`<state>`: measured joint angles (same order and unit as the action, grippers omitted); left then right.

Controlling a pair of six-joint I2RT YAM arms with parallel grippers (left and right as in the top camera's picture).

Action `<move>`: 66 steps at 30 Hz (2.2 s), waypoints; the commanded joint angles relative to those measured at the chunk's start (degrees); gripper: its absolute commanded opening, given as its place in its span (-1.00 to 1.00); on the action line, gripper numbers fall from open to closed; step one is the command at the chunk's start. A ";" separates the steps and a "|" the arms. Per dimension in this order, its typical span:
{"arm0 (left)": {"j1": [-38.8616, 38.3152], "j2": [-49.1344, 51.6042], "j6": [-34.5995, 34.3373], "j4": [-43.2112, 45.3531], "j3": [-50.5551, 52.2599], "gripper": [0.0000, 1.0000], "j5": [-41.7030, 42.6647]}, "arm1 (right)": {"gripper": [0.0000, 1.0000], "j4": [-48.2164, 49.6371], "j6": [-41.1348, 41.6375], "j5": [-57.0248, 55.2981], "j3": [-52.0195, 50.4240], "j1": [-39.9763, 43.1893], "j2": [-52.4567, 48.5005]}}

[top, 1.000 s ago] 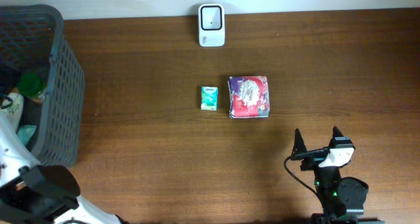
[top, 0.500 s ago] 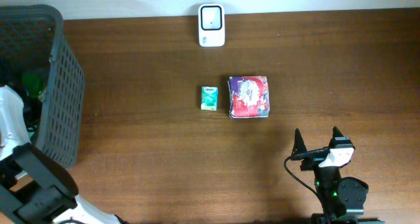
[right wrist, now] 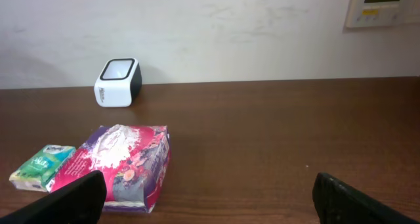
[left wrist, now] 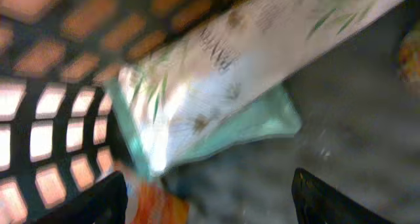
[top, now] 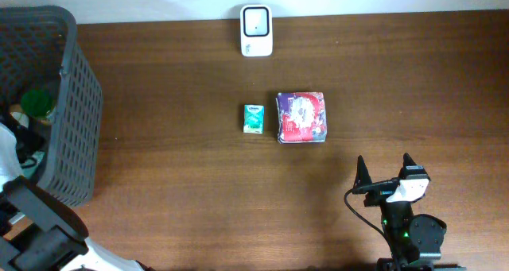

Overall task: Scan the item barcode
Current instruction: 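Return the left gripper into the basket and grasp the light-green wipes pack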

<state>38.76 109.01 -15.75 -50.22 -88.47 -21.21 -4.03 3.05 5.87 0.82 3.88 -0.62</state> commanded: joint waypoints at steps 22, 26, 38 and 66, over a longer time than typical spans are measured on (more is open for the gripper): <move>0.02 9.22 32.11 15.23 0.31 -0.21 5.84 | 0.97 -0.07 0.17 -0.50 -0.50 0.28 0.37; -0.33 9.22 32.04 12.66 0.31 -0.74 5.84 | 0.97 -0.07 0.17 -0.50 -0.50 0.28 0.37; -4.87 -0.72 22.03 5.07 0.24 0.34 4.85 | 0.97 -0.04 0.17 -0.50 -0.50 0.28 0.37; -3.06 1.20 -3.54 4.37 7.39 0.34 2.78 | 0.97 -0.04 0.17 -0.50 -0.50 0.28 0.37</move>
<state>35.14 111.02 -13.10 -45.65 -79.75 -18.39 -4.03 3.03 5.87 0.82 3.88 -0.62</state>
